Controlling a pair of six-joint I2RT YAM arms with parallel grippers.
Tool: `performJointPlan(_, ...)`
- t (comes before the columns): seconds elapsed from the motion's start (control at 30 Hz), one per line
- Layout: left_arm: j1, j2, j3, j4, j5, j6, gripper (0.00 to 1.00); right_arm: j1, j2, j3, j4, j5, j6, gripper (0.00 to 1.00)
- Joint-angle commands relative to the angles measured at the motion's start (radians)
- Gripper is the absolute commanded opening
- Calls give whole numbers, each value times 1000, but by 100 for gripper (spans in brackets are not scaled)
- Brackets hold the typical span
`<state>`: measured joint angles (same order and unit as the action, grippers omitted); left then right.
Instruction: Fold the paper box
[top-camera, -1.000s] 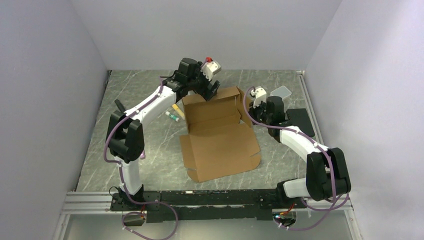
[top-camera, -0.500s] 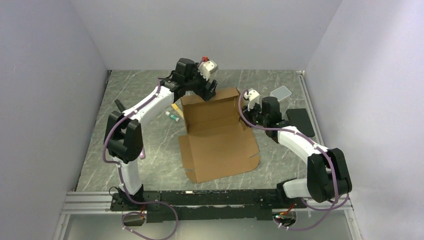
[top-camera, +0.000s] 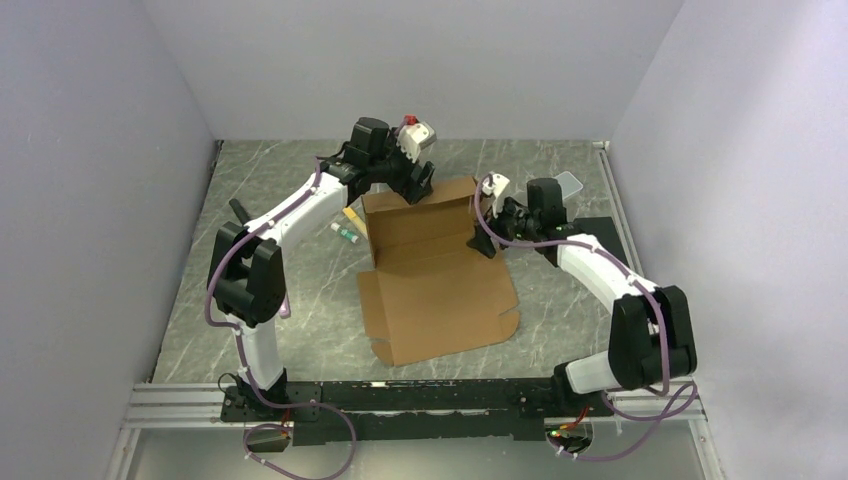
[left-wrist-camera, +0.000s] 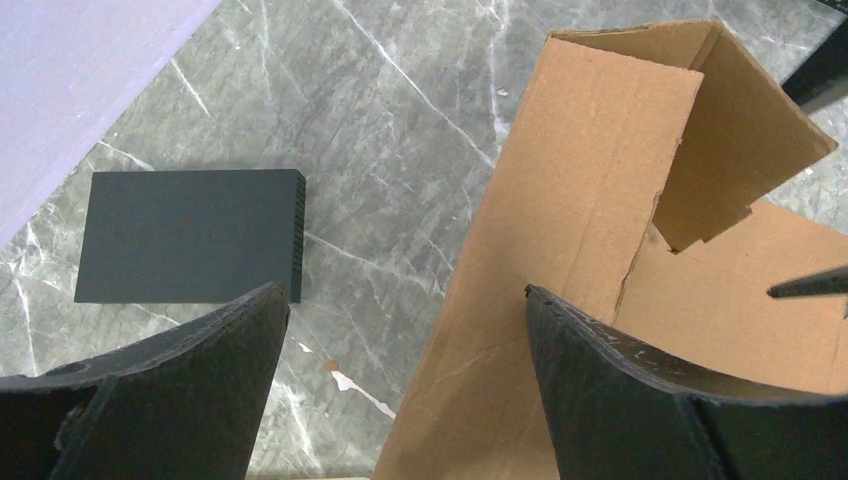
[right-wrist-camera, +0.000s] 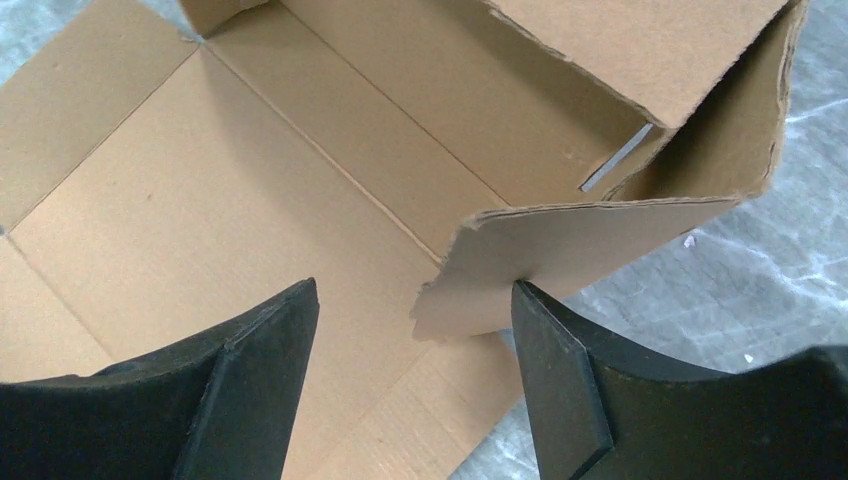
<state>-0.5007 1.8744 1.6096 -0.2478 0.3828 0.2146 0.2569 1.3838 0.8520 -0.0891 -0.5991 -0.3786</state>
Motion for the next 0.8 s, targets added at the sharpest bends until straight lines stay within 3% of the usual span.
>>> performJointPlan(0.0,-1,-31,-1,-51,21,-4,92,-84,66,118,-136,-226,-147,75)
performJointPlan(0.27,-1,-25,4,-60,21,0,92,-162,197,261,-390,-457,-412,62)
performJointPlan(0.4,-1,-22,10,-68,21,0,92,-166,279,367,-603,-516,-614,52)
performJointPlan(0.5,-1,-25,9,-70,18,5,92,-169,306,419,-725,-516,-728,51)
performJointPlan(0.77,-1,-26,12,-78,17,15,92,-168,252,385,-574,-369,-693,46)
